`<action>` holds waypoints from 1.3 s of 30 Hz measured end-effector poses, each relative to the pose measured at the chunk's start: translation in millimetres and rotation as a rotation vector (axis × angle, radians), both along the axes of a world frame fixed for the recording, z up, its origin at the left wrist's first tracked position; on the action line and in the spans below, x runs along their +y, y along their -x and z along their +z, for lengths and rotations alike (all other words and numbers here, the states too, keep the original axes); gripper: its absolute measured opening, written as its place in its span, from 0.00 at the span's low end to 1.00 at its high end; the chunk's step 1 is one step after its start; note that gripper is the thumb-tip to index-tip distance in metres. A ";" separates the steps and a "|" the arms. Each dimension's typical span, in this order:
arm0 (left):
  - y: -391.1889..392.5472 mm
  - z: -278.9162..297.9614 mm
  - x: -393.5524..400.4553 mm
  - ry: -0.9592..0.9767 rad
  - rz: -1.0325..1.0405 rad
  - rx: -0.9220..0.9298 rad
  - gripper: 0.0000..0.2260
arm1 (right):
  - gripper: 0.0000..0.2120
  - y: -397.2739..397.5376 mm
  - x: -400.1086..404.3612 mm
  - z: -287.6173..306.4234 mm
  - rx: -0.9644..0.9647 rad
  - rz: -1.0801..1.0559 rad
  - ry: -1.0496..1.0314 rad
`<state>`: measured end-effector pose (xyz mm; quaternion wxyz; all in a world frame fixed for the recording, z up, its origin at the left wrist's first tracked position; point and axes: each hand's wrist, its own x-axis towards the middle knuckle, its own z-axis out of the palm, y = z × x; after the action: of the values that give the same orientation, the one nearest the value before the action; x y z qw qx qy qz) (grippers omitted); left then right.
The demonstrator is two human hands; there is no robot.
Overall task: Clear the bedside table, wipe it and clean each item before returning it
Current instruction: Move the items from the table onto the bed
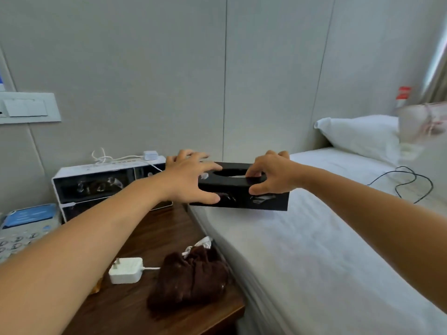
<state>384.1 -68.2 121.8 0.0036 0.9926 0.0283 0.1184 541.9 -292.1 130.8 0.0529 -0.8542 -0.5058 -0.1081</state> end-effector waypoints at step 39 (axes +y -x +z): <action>121.6 -86.7 89.3 -0.152 0.173 0.280 0.15 | 0.32 59.1 102.7 -114.8 0.418 0.300 0.483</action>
<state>262.5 21.1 35.1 -0.0857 0.9906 0.1048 -0.0194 482.8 -189.5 16.0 -0.0329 -0.7618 -0.6150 0.2008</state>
